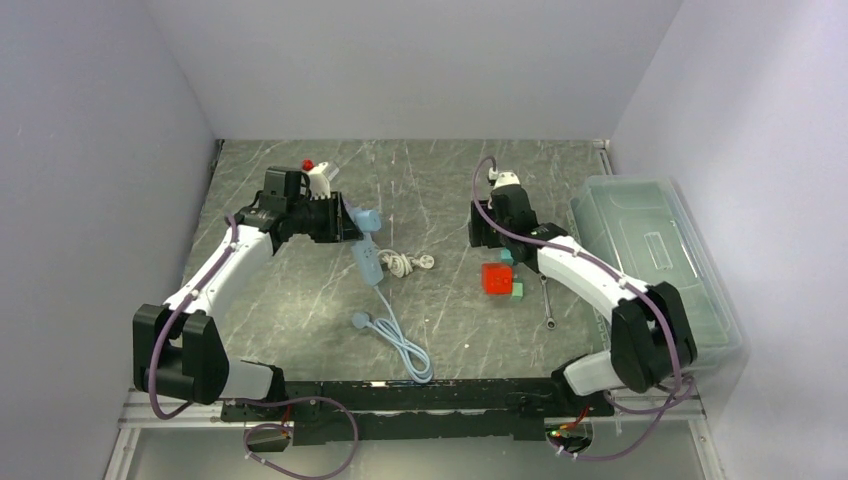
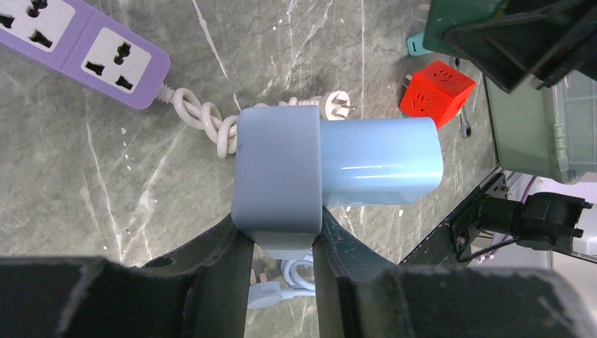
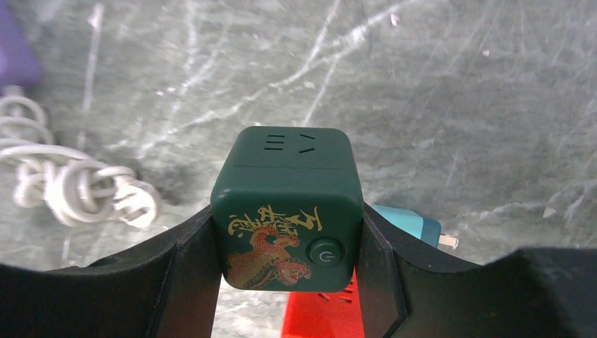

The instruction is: Pull the plug off the socket

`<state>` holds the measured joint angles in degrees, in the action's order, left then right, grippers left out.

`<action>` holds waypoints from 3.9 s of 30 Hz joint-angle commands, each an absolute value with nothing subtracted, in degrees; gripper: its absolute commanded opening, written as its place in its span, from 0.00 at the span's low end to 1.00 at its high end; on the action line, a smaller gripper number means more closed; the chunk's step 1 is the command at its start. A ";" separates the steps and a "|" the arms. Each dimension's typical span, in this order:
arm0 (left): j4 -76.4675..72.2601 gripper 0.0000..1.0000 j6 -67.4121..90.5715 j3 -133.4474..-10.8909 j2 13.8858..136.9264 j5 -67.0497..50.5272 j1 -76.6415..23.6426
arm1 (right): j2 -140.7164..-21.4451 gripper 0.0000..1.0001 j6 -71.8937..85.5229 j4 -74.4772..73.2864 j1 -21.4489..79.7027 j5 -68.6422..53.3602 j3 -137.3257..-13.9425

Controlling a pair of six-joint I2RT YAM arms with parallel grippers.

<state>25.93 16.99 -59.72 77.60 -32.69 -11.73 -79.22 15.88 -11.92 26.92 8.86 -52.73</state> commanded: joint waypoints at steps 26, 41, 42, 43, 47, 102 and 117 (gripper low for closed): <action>23.58 0.00 15.12 -61.26 77.61 -36.98 -14.05 | -88.97 0.80 13.67 -13.22 23.76 7.76 -57.08; 21.83 0.00 12.60 -60.90 76.89 -42.62 -17.54 | -73.21 0.92 14.38 -11.49 23.73 -6.51 -55.76; 21.71 0.00 12.42 -60.91 76.90 -42.69 -18.02 | -71.88 0.92 15.22 -10.64 23.74 -8.82 -55.40; 21.53 0.00 12.32 -60.79 76.90 -42.66 -18.51 | -70.76 0.93 16.61 -9.78 23.89 -10.68 -55.04; 20.96 0.00 12.24 -60.42 77.16 -43.06 -20.05 | -66.48 0.91 25.54 -3.96 24.88 -17.79 -52.00; 19.36 0.00 12.17 -60.07 77.56 -48.26 -22.02 | -76.74 0.13 25.76 4.10 52.03 -0.08 -59.60; 22.04 0.00 11.95 -60.92 79.01 -42.60 -22.32 | -78.67 0.03 25.09 -3.03 54.22 12.06 -63.53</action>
<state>21.32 12.27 -59.70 79.24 -42.04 -21.47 -77.69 25.76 -1.74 50.68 3.70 -58.41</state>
